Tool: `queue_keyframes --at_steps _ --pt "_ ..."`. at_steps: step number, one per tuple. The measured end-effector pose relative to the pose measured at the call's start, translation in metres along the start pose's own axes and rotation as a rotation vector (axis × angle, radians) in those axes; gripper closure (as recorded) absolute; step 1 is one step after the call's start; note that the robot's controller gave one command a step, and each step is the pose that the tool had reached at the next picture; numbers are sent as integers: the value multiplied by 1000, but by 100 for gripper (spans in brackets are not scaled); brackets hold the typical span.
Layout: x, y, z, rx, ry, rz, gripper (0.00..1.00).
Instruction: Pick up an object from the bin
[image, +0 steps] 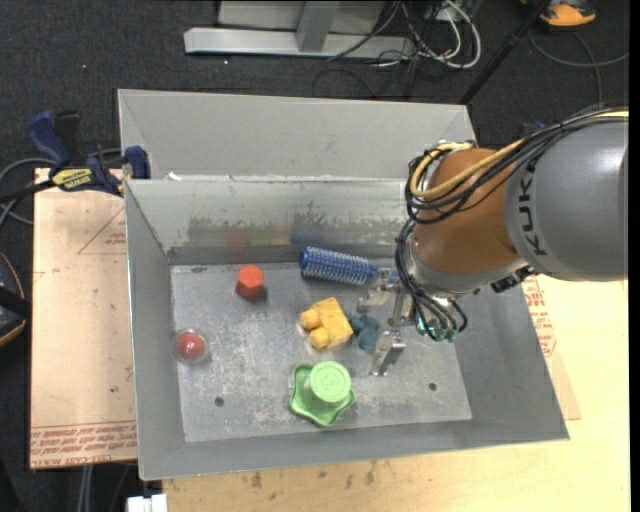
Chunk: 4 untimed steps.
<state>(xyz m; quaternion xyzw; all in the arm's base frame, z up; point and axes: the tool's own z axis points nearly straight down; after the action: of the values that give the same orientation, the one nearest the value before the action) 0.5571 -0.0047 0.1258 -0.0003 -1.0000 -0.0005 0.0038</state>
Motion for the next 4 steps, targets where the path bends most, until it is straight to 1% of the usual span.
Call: queue_keyframes --at_steps 1,2,3,4 --pt "-53 31 52 2 -8 56 0" --pt "-42 54 47 5 -33 -317 0" --pt "-43 60 47 6 -31 -418 0" --pt "-46 60 45 4 -18 -415 0"
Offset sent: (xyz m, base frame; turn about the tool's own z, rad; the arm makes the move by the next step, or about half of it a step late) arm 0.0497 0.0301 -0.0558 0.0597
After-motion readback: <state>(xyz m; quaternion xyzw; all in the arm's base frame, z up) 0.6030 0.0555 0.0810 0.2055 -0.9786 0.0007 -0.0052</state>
